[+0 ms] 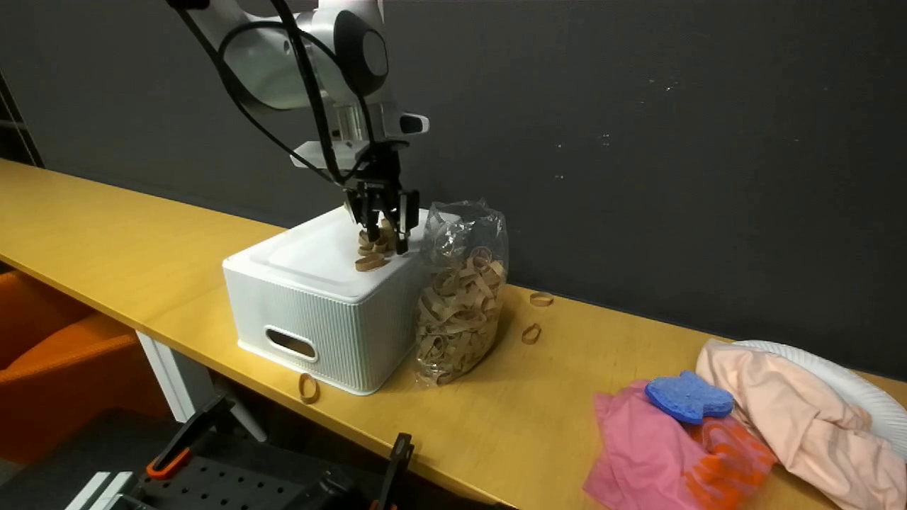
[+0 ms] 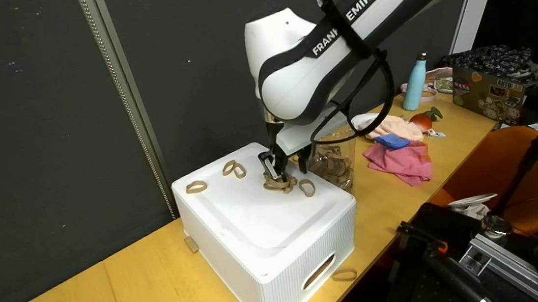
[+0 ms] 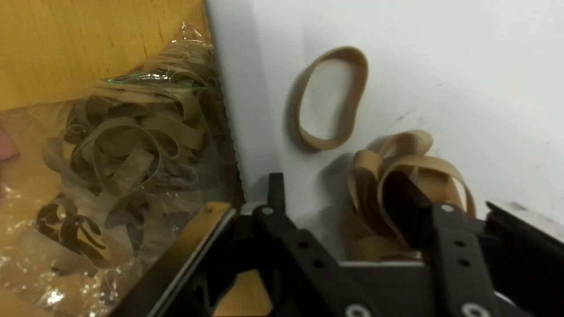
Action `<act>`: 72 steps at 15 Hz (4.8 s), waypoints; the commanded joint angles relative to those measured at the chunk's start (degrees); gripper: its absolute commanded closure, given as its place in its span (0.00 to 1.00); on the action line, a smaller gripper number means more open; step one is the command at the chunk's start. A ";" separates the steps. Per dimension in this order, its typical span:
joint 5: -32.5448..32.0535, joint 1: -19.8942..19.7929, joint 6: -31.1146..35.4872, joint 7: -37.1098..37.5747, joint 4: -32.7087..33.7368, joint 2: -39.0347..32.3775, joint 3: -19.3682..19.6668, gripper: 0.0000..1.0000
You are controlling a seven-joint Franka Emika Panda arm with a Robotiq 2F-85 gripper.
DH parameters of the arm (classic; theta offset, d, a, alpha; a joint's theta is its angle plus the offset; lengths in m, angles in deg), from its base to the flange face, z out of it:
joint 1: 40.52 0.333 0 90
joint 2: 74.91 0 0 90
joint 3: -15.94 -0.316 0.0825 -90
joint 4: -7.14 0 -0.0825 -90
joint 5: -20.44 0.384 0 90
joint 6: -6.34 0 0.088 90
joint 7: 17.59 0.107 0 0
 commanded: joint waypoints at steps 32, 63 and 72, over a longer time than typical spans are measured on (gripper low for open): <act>-11.45 -10.61 -4.61 6.15 -11.41 22.12 1.83 0.99; -6.19 -5.39 -7.91 -1.62 20.75 1.51 -0.70 0.00; 3.15 -1.31 -10.53 -13.42 31.88 -8.43 -6.05 0.00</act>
